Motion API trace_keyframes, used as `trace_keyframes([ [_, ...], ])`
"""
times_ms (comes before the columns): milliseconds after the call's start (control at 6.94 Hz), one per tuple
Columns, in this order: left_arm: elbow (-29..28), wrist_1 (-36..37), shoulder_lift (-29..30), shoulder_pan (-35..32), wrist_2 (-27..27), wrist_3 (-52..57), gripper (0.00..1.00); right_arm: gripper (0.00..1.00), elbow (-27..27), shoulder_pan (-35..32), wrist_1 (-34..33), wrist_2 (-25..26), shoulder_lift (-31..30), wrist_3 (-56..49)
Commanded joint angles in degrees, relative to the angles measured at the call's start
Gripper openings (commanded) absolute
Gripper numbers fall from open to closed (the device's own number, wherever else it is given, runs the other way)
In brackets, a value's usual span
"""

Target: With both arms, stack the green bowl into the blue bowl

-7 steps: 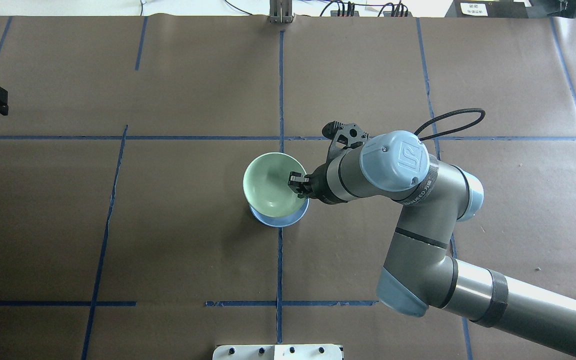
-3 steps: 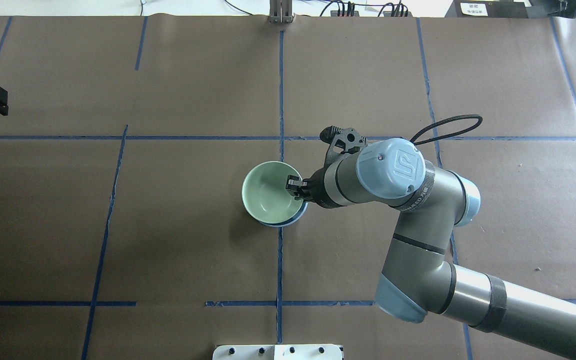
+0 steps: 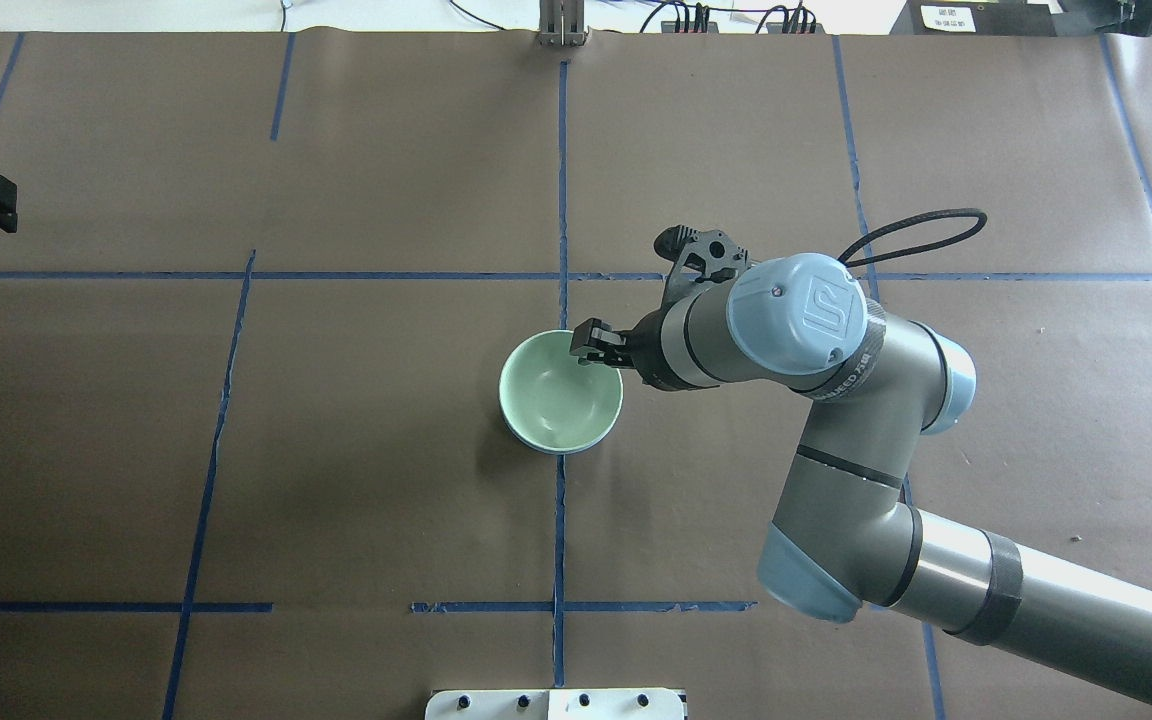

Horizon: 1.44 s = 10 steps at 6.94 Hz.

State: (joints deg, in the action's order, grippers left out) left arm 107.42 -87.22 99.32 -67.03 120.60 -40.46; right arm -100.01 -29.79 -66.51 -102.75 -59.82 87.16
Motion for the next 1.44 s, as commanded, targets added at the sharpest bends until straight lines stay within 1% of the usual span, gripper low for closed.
trace_keyframes([
  [0,-0.20,0.12,-0.09,-1.17,0.25,3.86,1.00,1.00,-1.76,-4.73,-3.34,-2.52,-2.30,-3.98],
  [144,-0.55,0.64,-0.09,-2.74,0.51,7.03,1.00,1.00,-2.99,-10.23,-7.71,-8.20,-3.27,-12.02],
  [288,-0.72,0.82,-0.26,-4.24,0.60,10.36,1.00,1.00,-4.74,-14.64,-11.76,-12.78,-4.93,-19.76],
  [432,-0.72,0.74,-1.57,-6.34,0.78,12.83,1.00,1.00,-5.54,-18.77,-14.41,-15.70,-7.13,-26.88],
  [577,-1.60,0.91,-1.93,-8.97,3.83,18.69,1.00,1.00,-6.07,-23.69,-14.87,-19.38,-11.06,-35.83],
  [721,-4.91,0.65,-2.98,-12.74,9.77,23.79,1.00,1.00,-5.90,-29.57,-14.88,-23.51,-15.63,-45.40],
  [865,-8.68,0.21,-4.04,-15.65,12.97,31.33,1.00,1.00,-5.38,-35.72,-15.14,-25.90,-20.29,-56.29],
  [1009,-10.20,0.73,-4.83,-18.55,13.78,34.62,1.00,1.00,-4.16,-42.30,-16.71,-27.75,-24.33,-67.27],
  [1153,-10.65,0.30,-7.71,-19.71,14.22,34.83,1.00,1.00,-0.75,-47.59,-18.11,-30.21,-26.29,-78.52],
  [1297,-10.57,0.12,-10.26,-19.72,15.97,37.70,1.00,1.00,3.55,-52.34,-18.82,-30.40,-27.18,-88.12],
])
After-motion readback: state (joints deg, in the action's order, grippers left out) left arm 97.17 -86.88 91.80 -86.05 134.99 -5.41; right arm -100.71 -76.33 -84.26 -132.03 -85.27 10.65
